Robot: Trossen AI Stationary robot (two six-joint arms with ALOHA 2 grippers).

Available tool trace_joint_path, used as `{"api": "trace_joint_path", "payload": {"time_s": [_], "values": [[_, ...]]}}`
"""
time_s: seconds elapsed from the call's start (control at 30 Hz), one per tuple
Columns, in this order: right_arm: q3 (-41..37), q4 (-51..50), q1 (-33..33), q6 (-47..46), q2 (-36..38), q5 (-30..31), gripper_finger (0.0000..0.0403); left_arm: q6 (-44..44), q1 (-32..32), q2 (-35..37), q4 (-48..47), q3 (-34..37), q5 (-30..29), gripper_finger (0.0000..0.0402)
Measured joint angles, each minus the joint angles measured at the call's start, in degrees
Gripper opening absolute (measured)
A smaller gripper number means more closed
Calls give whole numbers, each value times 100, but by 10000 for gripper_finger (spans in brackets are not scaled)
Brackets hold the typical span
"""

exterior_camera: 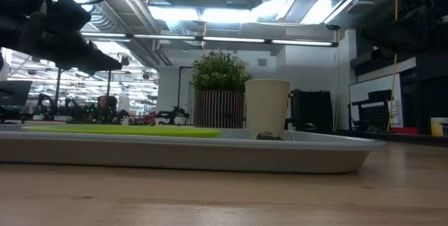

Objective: Pick and place plate/cup/fork/spoon on tray
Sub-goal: Return to Home Position

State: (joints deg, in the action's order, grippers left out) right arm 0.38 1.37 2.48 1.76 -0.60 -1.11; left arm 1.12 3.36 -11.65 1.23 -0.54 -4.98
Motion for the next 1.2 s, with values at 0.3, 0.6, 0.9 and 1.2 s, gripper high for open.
{"api": "trace_joint_path", "payload": {"time_s": [0.3,0.6,0.9,1.2], "values": [[0,0,0,5,-2,1,51,134,0,1,2,0,-4,53],[0,0,0,13,-2,-1,51,131,0,3,4,2,-4,53],[0,0,0,2,-2,-1,51,129,0,3,4,4,-4,53],[0,0,-1,1,-4,0,51,129,0,3,5,4,-6,53]]}}
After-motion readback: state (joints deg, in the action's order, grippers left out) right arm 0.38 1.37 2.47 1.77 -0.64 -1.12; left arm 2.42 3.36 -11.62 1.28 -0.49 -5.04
